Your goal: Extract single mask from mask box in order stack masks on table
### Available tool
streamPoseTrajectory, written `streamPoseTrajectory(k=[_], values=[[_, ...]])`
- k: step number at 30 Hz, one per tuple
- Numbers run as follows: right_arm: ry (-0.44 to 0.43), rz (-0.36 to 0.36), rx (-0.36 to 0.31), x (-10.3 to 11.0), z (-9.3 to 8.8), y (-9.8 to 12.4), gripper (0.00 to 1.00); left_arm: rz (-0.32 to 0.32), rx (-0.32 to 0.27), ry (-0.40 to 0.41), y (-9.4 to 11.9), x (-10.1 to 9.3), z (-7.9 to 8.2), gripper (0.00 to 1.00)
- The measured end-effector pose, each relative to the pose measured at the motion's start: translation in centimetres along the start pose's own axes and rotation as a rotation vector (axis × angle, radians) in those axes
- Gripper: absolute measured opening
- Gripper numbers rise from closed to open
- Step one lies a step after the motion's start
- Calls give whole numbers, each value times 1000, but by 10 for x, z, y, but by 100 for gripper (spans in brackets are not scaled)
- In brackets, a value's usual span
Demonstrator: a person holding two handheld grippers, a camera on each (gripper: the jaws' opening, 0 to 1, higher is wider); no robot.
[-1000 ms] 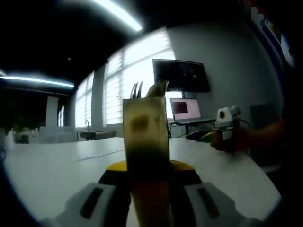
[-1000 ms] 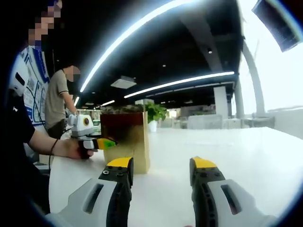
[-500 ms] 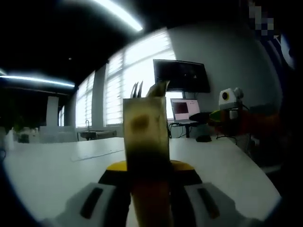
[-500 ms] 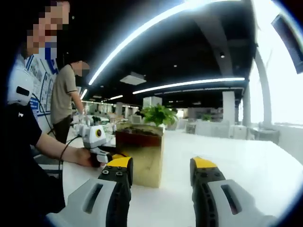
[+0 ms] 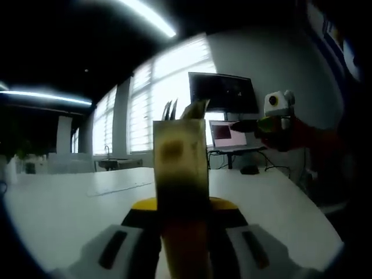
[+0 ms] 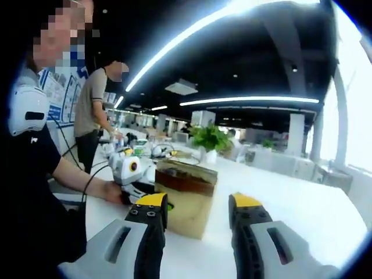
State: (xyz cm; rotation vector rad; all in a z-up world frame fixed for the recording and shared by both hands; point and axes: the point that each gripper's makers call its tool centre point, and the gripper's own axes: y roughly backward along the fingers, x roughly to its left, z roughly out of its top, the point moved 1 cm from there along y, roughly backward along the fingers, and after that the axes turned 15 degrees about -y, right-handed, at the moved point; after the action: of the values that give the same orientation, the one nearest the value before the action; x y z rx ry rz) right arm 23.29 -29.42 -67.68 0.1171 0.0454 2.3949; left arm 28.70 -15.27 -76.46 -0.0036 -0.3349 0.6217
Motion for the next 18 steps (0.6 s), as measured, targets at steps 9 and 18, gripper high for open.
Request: streamPoseTrajectory(k=[9,18], values=[[45,49,46,3,9,-18,32,18,9,-21,4,4,0,32],[93,99,68,16,28,-34,29,27,2,-1,8,6,0,32]])
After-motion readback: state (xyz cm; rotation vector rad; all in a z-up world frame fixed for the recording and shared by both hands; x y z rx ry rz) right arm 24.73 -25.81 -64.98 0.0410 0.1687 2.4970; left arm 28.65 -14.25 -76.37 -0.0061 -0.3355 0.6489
